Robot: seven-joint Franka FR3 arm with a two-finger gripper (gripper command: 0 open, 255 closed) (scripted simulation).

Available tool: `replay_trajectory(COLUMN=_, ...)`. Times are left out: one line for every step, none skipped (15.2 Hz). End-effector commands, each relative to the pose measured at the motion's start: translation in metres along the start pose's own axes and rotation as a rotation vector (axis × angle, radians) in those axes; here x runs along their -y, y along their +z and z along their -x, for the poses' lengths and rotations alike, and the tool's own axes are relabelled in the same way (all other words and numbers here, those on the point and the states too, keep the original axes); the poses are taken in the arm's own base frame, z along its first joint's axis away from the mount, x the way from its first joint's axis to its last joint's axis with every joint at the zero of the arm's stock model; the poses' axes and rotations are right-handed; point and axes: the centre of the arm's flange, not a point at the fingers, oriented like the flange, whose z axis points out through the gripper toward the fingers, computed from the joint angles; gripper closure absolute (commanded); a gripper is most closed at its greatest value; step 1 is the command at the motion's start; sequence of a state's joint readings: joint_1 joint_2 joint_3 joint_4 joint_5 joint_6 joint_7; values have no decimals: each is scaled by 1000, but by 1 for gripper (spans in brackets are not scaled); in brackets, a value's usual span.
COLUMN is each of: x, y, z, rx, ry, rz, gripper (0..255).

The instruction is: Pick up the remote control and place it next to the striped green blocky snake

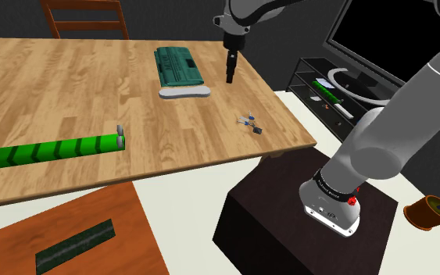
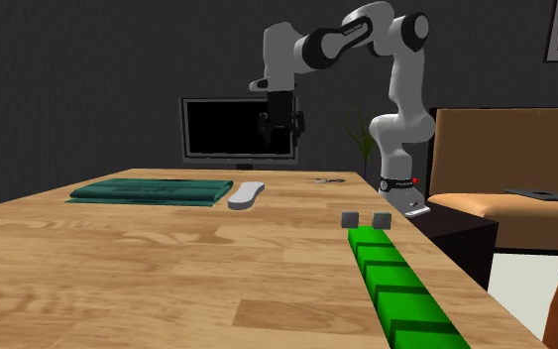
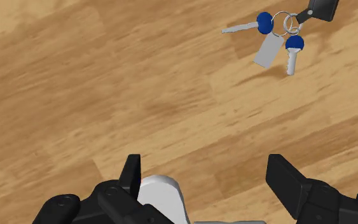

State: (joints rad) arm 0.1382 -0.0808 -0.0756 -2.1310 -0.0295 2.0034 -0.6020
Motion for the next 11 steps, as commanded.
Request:
replay_trajectory(x=-5, y=11, z=-24, rx=-6, ry=-56, rz=6, gripper=0)
replay_trajectory(x=-6, y=15, z=-36, rx=-9, ry=-82, rz=9, gripper=0)
replay_trajectory(x=-7, y=19, z=-48, rx=-12, ry=-109, rz=12, gripper=0)
replay_trajectory(x=-8, y=23, z=-60, rx=-15, ry=-136, rz=15, gripper=0)
replay_trajectory(x=-9, y=28, z=-72, rx=-18, ry=-162, rz=18, gripper=0)
replay_trajectory(x=-9, y=32, z=-84, rx=-21, ry=-189, rz=20, gripper=0)
replay_trajectory(x=-9, y=36, z=-96, rx=-23, ry=-216, rz=23, gripper=0)
replay_trajectory(x=-9, y=40, z=-108, rx=-26, ry=-242, rz=26, gripper=0)
replay_trajectory(x=-9, y=44, z=-120, rx=-29, ry=-269, rz=29, gripper=0)
replay_trajectory(x=-8, y=48, z=-132, rx=-32, ry=-296, rz=32, gripper=0)
replay_trajectory(x=-7, y=52, z=-144, rx=-35, ry=-322, rz=35, gripper=0)
